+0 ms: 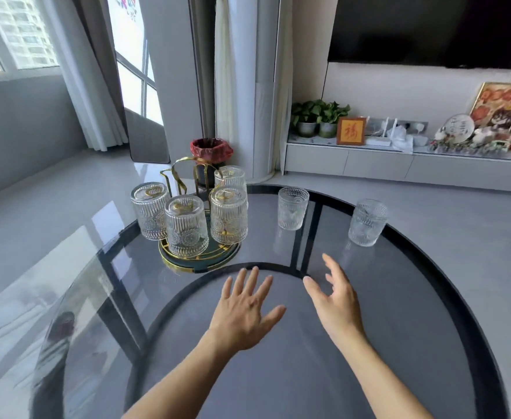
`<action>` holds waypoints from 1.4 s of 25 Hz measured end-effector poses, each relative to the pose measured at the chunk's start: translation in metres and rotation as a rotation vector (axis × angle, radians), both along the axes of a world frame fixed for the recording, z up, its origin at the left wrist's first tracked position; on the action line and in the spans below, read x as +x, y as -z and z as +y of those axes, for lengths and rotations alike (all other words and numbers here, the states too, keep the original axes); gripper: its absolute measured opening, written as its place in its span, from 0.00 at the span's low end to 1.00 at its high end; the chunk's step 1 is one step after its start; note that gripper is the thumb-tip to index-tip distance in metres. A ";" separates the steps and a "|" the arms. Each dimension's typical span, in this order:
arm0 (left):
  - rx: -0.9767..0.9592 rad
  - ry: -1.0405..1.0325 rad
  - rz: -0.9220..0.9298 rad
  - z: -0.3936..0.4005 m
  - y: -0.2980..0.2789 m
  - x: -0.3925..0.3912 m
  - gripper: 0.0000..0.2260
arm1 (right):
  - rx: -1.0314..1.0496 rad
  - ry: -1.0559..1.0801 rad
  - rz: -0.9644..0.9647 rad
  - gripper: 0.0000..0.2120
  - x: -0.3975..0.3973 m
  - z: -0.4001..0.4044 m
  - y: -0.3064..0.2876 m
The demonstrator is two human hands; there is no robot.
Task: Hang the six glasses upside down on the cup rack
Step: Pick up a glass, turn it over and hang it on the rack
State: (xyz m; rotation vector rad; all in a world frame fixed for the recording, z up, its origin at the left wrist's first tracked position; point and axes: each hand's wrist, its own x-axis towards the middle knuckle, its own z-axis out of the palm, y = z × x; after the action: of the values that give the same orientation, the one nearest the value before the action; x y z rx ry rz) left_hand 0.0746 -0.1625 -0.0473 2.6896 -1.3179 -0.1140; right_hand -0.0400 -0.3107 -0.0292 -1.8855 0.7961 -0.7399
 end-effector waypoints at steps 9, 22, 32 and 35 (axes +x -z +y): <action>-0.009 0.068 -0.066 -0.034 0.009 0.030 0.38 | 0.364 0.011 -0.231 0.42 0.096 -0.060 0.001; -0.054 0.077 -0.021 -0.032 0.009 0.028 0.36 | -0.029 0.177 0.139 0.41 0.185 -0.093 0.012; -0.486 0.023 0.115 -0.020 -0.009 0.015 0.38 | 0.411 -0.243 -0.155 0.13 0.057 -0.026 -0.019; -0.831 -0.054 0.398 -0.008 -0.021 -0.015 0.33 | 0.469 -0.374 -0.192 0.11 0.022 0.009 -0.039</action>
State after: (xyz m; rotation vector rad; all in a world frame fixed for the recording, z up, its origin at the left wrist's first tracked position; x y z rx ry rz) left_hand 0.0595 -0.1708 -0.0264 1.8709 -0.8937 -0.0681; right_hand -0.0177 -0.3015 0.0094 -1.4542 0.4285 -0.4422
